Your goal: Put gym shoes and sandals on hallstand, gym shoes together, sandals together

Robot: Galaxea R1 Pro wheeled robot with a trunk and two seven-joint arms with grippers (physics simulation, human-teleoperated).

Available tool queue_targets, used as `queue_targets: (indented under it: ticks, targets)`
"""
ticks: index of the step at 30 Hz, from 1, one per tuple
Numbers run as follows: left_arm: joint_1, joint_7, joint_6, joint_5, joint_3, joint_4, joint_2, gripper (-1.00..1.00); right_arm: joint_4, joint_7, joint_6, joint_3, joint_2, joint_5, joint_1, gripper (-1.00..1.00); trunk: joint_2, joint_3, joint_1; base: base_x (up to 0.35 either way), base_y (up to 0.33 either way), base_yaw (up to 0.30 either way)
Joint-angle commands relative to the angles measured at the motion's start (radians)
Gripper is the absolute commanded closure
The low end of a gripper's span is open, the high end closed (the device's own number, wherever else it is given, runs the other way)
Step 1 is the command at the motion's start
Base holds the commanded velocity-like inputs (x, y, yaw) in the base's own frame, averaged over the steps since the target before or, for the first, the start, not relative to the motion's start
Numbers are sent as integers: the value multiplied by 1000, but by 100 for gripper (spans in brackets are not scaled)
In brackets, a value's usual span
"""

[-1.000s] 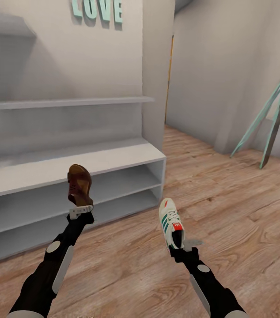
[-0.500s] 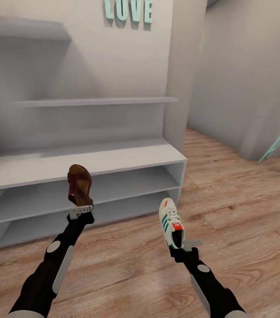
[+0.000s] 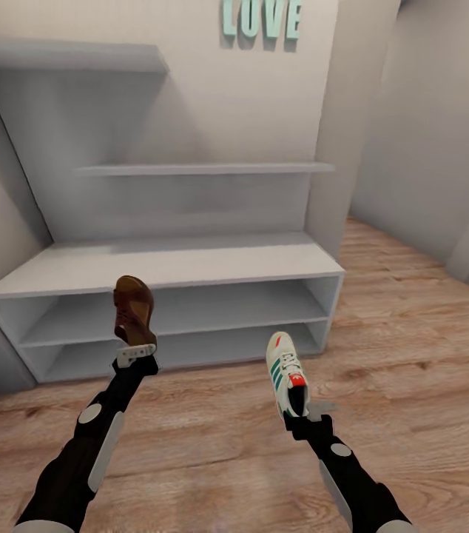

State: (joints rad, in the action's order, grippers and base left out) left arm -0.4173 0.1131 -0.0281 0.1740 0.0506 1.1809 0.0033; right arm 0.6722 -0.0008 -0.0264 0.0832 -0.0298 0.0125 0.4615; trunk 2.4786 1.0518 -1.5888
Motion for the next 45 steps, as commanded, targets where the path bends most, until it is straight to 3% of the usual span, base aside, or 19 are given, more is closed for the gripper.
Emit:
queue_targets:
  ticks: [1,10,45]
  targets:
    - [0,7,-3,7,2,0,0,100,1,-1,-3,1,0,1,0,100,0,1,0,-100,-67,295]
    - [-1,7,-3,7,2,1,-1,100,1,-1,-3,1,0,1,0,100,0,1,0,-174,-123,255]
    - [0,7,-4,11,1,-1,-2,100,2,-1,-2,-8,4,5,0,100,0,1,0,-14,-10,3]
